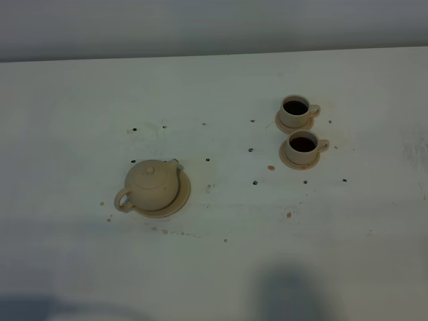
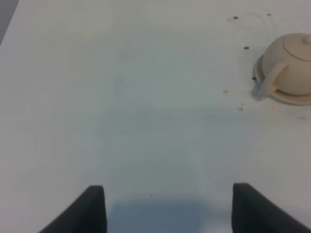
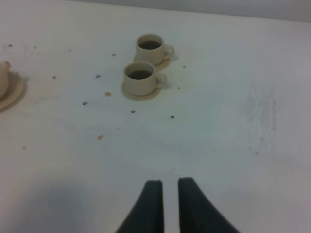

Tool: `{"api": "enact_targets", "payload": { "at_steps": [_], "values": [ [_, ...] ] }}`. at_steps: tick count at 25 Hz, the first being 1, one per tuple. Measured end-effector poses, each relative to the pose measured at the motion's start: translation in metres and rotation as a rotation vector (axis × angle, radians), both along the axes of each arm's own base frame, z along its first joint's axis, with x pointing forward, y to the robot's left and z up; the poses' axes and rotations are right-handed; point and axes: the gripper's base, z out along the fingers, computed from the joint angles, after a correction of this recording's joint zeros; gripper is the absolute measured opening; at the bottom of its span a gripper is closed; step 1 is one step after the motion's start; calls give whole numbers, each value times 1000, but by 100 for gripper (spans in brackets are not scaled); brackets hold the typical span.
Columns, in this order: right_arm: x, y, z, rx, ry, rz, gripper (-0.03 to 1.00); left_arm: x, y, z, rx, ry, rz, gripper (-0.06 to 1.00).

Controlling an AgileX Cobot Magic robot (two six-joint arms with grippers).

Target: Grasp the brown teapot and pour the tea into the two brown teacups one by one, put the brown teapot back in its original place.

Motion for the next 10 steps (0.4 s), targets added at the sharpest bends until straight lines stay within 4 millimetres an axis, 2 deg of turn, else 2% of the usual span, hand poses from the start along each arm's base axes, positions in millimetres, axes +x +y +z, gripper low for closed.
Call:
{"api": "enact_targets", "payload": {
  "at_steps": [10],
  "values": [
    [0, 0, 0, 0, 0, 0, 9, 0, 0, 0, 0, 0, 0, 52]
  ]
}}
